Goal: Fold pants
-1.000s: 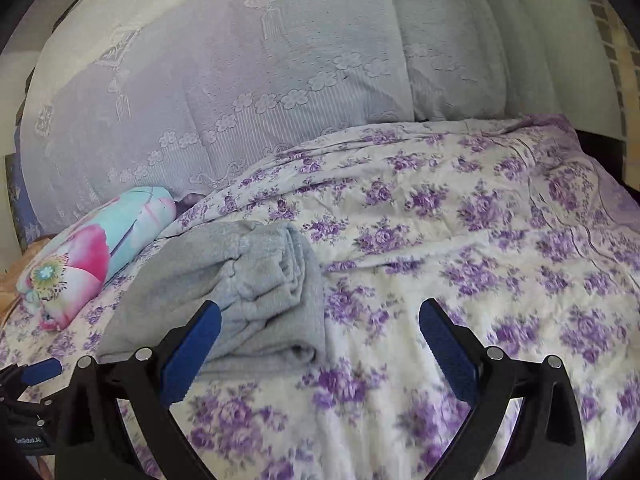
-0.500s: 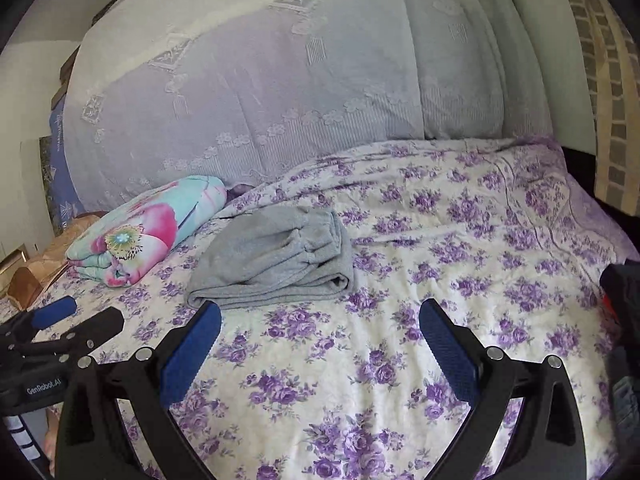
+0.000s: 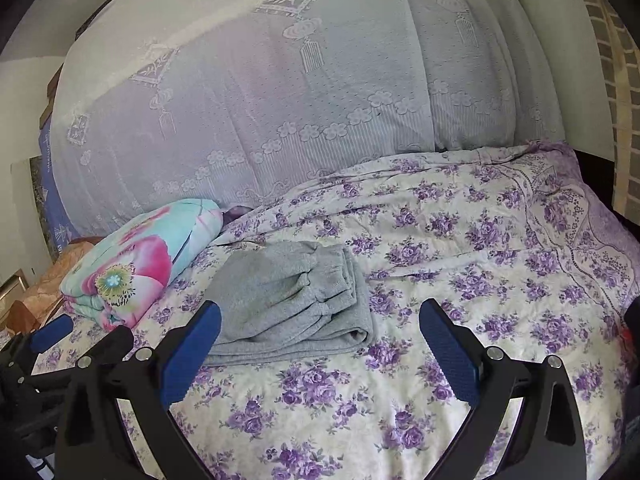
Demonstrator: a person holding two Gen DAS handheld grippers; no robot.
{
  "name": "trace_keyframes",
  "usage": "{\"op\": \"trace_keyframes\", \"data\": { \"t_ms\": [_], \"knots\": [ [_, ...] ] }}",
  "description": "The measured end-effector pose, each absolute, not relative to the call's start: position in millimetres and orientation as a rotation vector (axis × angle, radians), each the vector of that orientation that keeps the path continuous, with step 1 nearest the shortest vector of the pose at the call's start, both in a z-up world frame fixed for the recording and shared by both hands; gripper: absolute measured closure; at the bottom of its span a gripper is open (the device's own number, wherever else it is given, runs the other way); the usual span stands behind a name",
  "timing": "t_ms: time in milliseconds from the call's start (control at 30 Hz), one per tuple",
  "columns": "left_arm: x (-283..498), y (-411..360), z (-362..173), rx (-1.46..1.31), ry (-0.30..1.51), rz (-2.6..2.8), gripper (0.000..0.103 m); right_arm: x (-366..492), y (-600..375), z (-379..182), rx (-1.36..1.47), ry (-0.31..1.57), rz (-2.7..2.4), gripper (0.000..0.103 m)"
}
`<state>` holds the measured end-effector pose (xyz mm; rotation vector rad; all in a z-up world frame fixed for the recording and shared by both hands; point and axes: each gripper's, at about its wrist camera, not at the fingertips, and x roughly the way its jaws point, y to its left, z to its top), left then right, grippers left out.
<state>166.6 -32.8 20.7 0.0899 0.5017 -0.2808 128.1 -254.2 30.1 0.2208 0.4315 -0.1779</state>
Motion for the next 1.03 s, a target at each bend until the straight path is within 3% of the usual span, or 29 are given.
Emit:
{"op": "trace_keyframes", "data": {
  "t_ms": [400, 1033],
  "knots": [
    [166.9, -37.7, 4.4, 0.078, 0.602, -0.378, 0.005, 139.7, -248.2, 14.5, 0.179, 0.491, -0.162, 0.004],
    [162.9, -39.7, 6.8, 0.127, 0.588, -0.269, 0.005, 136.3, -250.7, 18.3, 0.201, 0.480, -0.163, 0.004]
  ]
}}
